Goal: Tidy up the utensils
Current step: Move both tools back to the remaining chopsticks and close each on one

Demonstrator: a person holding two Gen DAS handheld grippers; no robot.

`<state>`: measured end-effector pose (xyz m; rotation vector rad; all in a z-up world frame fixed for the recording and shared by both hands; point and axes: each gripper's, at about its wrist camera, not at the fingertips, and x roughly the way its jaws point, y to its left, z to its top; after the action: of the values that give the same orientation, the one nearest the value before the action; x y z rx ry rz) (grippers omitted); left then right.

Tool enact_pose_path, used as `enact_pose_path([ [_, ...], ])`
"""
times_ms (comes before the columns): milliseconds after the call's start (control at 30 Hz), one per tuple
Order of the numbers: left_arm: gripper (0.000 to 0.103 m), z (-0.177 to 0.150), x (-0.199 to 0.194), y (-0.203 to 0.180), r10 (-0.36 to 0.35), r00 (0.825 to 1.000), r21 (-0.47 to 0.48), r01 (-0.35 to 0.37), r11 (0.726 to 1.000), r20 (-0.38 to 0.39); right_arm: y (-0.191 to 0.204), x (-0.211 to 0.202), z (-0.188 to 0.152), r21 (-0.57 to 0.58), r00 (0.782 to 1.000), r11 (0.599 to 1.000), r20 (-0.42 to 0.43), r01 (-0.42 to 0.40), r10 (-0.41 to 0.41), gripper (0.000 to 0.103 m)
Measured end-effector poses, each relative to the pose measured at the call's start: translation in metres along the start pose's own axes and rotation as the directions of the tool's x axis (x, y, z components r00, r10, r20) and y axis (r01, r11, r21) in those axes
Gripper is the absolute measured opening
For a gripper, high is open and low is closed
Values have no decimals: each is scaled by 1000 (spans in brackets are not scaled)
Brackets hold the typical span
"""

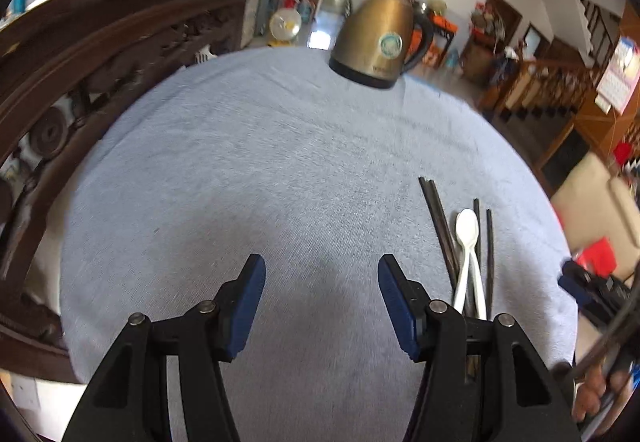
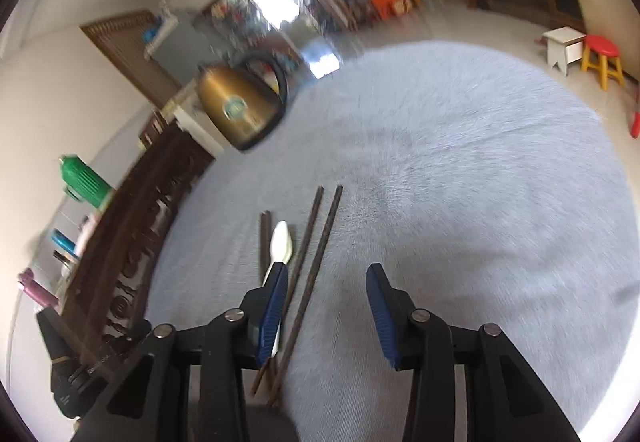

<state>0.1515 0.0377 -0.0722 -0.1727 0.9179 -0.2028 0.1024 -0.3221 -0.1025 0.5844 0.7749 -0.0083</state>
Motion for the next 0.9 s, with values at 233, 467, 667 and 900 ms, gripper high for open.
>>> enact_pose_path([
  [233,59,37,44,-20,-14,993,55,21,998,-115,8,92,58,12,975,995,-197,104,-99,36],
  [467,59,62,74,-48,-28,980,106,50,993,-199,23,143,73,-47,926,968,-284,245,-248,36],
  [667,59,78,110,-70,-43,957,74,67,995,-286,39,150,69,-180,905,934,-247,308,-346,23],
  [900,59,84,143,-91,-12,930,49,32,998,-367,28,143,65,-221,922,941,-236,257,-308,15],
])
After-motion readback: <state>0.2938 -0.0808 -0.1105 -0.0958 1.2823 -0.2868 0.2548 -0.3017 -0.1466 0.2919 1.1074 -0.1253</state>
